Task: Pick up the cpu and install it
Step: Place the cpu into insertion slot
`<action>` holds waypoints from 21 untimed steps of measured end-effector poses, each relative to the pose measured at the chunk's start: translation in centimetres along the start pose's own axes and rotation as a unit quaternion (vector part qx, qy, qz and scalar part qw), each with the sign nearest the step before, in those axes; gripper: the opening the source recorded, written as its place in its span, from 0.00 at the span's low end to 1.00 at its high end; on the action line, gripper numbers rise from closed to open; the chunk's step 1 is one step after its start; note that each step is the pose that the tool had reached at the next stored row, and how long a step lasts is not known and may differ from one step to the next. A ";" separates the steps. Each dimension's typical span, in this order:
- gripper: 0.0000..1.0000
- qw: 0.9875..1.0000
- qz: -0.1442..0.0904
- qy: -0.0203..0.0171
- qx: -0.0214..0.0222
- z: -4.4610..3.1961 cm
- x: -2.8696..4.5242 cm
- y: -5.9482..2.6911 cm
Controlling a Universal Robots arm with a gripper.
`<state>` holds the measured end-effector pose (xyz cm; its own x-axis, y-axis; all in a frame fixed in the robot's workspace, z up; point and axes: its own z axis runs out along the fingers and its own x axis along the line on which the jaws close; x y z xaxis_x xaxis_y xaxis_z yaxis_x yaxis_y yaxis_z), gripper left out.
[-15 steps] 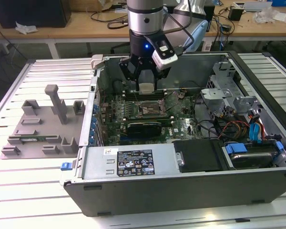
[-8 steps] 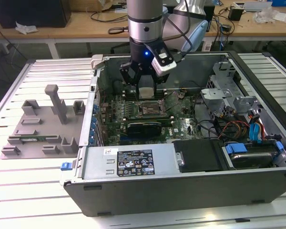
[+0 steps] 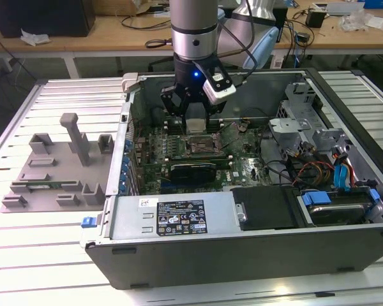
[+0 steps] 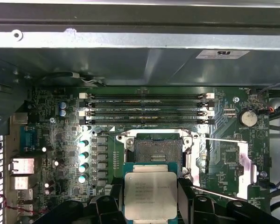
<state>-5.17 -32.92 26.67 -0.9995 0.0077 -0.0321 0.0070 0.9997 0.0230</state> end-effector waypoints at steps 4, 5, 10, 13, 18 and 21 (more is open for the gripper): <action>0.55 1.000 0.000 0.000 0.000 0.04 0.01 0.00; 0.55 1.000 0.000 0.001 0.000 0.03 0.01 0.00; 0.55 1.000 0.003 0.003 0.000 0.03 0.01 0.00; 0.55 0.999 0.033 0.003 0.001 0.04 0.00 0.00; 0.55 0.997 0.073 0.002 0.002 0.04 0.00 0.00; 0.55 0.994 0.109 0.001 0.003 0.04 0.00 0.00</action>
<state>-5.17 -32.92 26.63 -0.9743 0.2237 -0.0250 0.2231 0.9745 0.0230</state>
